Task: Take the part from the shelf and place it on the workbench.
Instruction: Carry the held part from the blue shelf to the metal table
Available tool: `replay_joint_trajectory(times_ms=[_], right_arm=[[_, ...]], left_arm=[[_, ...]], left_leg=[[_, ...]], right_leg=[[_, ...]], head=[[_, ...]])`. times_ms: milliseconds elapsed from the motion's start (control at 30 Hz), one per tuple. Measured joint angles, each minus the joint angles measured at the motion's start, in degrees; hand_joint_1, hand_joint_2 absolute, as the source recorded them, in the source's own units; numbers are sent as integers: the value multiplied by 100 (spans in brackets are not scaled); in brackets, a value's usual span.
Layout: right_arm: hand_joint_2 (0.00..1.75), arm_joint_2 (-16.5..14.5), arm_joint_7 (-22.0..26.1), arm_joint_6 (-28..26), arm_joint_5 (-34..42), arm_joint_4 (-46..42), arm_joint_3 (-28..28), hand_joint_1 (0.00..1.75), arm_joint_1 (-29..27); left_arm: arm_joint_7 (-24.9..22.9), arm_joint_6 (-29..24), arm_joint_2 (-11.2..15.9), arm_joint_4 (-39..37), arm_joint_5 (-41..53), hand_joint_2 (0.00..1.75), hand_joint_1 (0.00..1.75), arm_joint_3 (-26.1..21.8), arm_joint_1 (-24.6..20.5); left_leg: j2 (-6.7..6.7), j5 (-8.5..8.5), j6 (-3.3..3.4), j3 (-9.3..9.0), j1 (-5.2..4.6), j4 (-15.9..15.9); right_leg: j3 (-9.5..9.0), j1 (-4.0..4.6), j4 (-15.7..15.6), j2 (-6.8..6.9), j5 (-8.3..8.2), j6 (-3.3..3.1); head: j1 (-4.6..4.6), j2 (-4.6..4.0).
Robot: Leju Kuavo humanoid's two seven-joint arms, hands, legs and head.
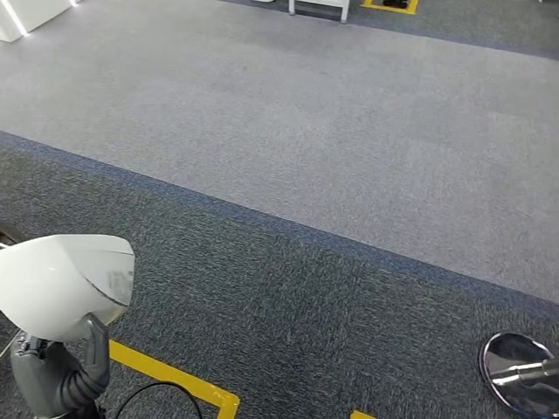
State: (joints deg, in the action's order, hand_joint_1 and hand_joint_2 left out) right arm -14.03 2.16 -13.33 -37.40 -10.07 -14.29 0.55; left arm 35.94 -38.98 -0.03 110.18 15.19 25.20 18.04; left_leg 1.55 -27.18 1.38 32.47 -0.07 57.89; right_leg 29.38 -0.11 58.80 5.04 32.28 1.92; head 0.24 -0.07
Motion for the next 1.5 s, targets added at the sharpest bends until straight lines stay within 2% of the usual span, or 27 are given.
replay_joint_trajectory(times_ms=[67,133,167,233,300,367,433,467,500,567,633,667,733,800,867,933,967,1033,1100,1133,1167,1200,1267,1333,1400,1467,1500], right_arm=[[0,3,7,5,-47,-1,47,0,2],[0,5,-1,3,-65,-1,76,0,1],[0,8,-7,2,-69,-1,84,0,1],[0,12,-26,1,-71,-1,90,0,3],[0,14,-40,1,-70,1,91,0,0],[0,16,-48,4,-67,2,92,0,4],[0,14,-48,5,-65,2,93,0,12],[0,11,-48,6,-65,2,93,0,13],[0,9,-40,6,-66,2,93,0,9],[0,8,-29,6,-67,2,93,0,0],[0,8,-19,3,-67,2,93,0,-10],[0,8,-11,-2,-68,2,93,0,-13],[0,8,24,-27,-78,2,93,0,-12],[0,8,60,-58,-92,2,93,0,-12],[0,8,74,-90,-101,2,93,0,-5],[0,8,64,-117,-110,1,93,0,18],[0,8,55,-127,-116,1,94,0,30],[0,8,44,-145,-125,-1,95,0,31],[0,11,39,-159,-126,-1,96,0,20],[0,13,37,-163,-126,-1,96,0,16],[0,14,34,-166,-126,-1,96,0,12],[0,15,33,-166,-126,-1,96,0,11],[0,15,28,-168,-126,-1,96,0,11],[0,16,23,-170,-126,1,96,0,9],[0,16,25,-173,-126,1,96,0,13],[0,15,27,-193,-136,-1,96,0,20],[0,14,31,-206,-145,-1,96,0,18]], left_arm=[[22,13,32,0,-172,175,175,-93,13],[53,80,70,0,-288,175,175,-193,46],[71,119,83,0,-318,175,175,-240,60],[104,187,94,0,-347,175,175,-317,73],[122,249,97,0,-359,175,175,-365,68],[131,310,97,0,-360,175,175,-407,63],[133,355,97,0,-361,175,175,-446,67],[133,372,97,0,-359,175,175,-464,72],[134,397,97,0,-356,175,175,-481,64],[137,441,96,0,-352,175,175,-515,46],[140,477,93,0,-360,175,175,-546,41],[148,497,91,0,-372,175,175,-563,47],[187,552,79,0,-408,175,175,-593,57],[230,600,57,-1,-435,175,175,-610,53],[251,623,28,-2,-441,175,175,-614,46],[260,632,1,-4,-429,175,175,-620,58],[261,633,-9,-4,-417,175,175,-624,68],[263,633,-33,-4,-398,175,175,-631,69],[264,633,-57,-5,-392,175,175,-639,64],[264,633,-64,-8,-391,175,175,-643,64],[264,633,-70,-11,-391,175,175,-645,66],[264,633,-73,-15,-391,175,175,-648,67],[261,633,-81,-17,-391,175,175,-654,68],[247,632,-91,-17,-392,175,175,-664,67],[232,624,-98,-17,-393,175,175,-672,74],[229,616,-101,-17,-395,175,175,-680,94],[229,615,-101,-17,-399,175,175,-684,98]], left_leg=[[-118,16,41,3,17,-12],[-262,17,55,12,14,-7],[-344,16,56,11,13,-4],[-522,15,52,0,15,6],[-686,13,30,13,20,27],[-825,32,-34,75,37,46],[-963,71,-120,128,61,37],[-919,56,-155,146,55,56],[-795,-12,-184,193,43,156],[-420,-319,-232,432,28,697],[-254,-608,-277,750,54,1403],[-227,-626,-293,820,66,1567],[-162,-364,-307,646,79,1259],[71,-46,-281,249,55,499],[250,18,-207,42,14,90],[181,-13,-125,41,-5,59],[120,-5,-92,39,1,45],[-5,24,-21,37,29,18],[-129,33,20,47,44,13],[-200,32,29,49,44,15],[-275,30,33,47,44,16],[-355,29,34,42,44,18],[-526,25,27,25,47,21],[-683,15,-6,38,40,46],[-815,30,-77,84,49,56],[-892,50,-152,121,65,53],[-817,10,-183,151,58,109]], right_leg=[[301,-14,637,-353,339,37],[663,-18,1341,-467,581,42],[744,-17,1454,-482,545,38],[600,-21,1026,-542,163,12],[296,-51,279,-850,-199,-23],[132,-68,-75,-1101,-257,-44],[84,-64,-137,-1016,-251,-77],[66,-70,-166,-935,-267,-103],[44,-79,-195,-840,-279,-133],[9,-78,-228,-635,-276,-182],[-9,-60,-225,-424,-249,-207],[-19,-55,-223,-328,-236,-208],[-56,-54,-222,-159,-204,-194],[-95,-36,-216,-24,-156,-148],[-105,-3,-213,87,-104,-79],[-163,8,-225,203,-70,-21],[-186,-1,-212,191,-39,9],[-76,-22,74,-72,161,63],[313,-36,830,-397,518,89],[529,-39,1221,-457,645,93],[686,-40,1466,-480,672,92],[744,-41,1483,-491,574,88],[568,-52,901,-588,111,65],[293,-80,178,-893,-221,27],[167,-87,-82,-1064,-251,-22],[122,-87,-122,-939,-264,-86],[106,-94,-140,-858,-274,-121]], head=[[37,-1],[47,-1],[49,0],[48,1],[45,1],[44,0],[43,-1],[38,-1],[21,-1],[-8,0],[-18,1],[-19,1],[-21,0],[-24,0],[-16,0],[-6,1],[-1,0],[22,0],[47,0],[50,1],[49,0],[49,-1],[50,-1],[46,0],[43,0],[42,0],[29,0]])
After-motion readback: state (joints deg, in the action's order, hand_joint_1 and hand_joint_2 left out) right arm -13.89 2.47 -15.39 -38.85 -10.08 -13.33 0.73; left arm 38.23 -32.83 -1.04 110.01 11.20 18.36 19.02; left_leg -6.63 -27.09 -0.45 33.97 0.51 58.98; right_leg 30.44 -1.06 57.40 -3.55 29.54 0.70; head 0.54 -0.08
